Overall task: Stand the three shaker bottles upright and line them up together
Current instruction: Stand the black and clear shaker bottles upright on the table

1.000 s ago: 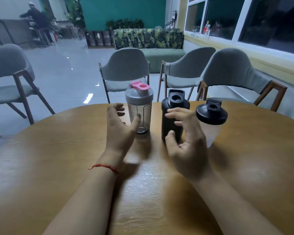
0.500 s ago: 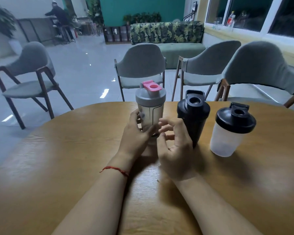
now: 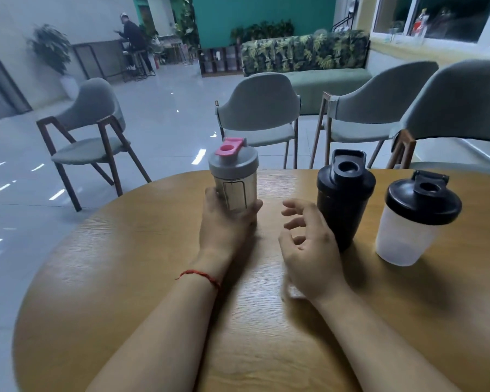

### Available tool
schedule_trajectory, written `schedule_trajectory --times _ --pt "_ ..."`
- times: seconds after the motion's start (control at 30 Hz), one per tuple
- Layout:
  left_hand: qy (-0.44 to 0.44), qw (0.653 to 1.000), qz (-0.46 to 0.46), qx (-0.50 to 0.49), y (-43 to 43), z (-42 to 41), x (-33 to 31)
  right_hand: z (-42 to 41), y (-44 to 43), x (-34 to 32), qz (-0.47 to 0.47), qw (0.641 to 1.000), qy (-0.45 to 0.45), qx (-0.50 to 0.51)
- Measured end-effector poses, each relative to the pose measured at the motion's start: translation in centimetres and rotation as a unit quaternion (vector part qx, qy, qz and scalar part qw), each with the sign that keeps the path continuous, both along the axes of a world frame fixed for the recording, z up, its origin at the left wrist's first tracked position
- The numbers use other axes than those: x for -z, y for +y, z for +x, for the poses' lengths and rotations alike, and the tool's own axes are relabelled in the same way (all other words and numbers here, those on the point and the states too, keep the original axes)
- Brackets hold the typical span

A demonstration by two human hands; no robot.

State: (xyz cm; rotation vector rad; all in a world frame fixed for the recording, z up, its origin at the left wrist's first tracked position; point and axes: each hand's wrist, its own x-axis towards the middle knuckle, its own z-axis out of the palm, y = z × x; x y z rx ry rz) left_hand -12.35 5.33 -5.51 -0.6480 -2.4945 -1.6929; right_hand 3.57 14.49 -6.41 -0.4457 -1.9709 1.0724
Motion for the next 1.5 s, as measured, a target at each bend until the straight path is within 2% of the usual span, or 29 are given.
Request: schedule_trajectory --times 0.1,0.23,0.4,0.47,0.6,0.7,0.97,1.27,1.4,1.5 --pt "0.007 0.997 -0.056 -0.053 -2.6 -3.3 -1.1 -0.1 0.0 0.3 0.012 0.998 -0.064 -0.02" --pt "-0.033 0.997 -0.059 -0.037 -5.5 -8.0 -2.4 -0.8 -0.3 0.4 0.023 0.985 -0.163 -0.049" --pt "-0.006 0.995 -0.081 -0.055 -7.3 -12.8 -2.3 -4.6 0.6 -0.9 0.094 0.942 -0.316 -0.069" --pt "0.008 0.994 -0.068 -0.081 -7.5 -15.0 -1.4 -5.8 1.1 -0.8 0.11 0.93 -0.343 -0.068" --pt "0.01 0.988 -0.058 -0.145 -7.4 -25.3 4.6 -6.2 1.9 0.5 0.106 0.943 -0.314 -0.039" --pt "0.021 0.981 -0.062 -0.182 -6.8 -27.7 4.9 -6.2 1.8 1.2 0.123 0.945 -0.302 -0.029" --pt "-0.009 0.982 -0.062 -0.179 -5.2 -23.8 -0.2 -6.2 1.3 0.9 0.131 0.938 -0.321 -0.02" --pt "0.002 0.978 -0.059 -0.201 -4.0 -24.1 -0.3 -6.2 1.4 0.8 0.135 0.938 -0.318 -0.022" --pt "-0.047 0.973 -0.089 -0.207 -4.8 -27.7 3.3 -6.2 1.4 1.0 0.132 0.939 -0.317 -0.021" --pt "-0.106 0.959 -0.131 -0.227 -5.3 -23.0 1.4 -6.2 1.4 0.8 0.119 0.939 -0.323 -0.018"
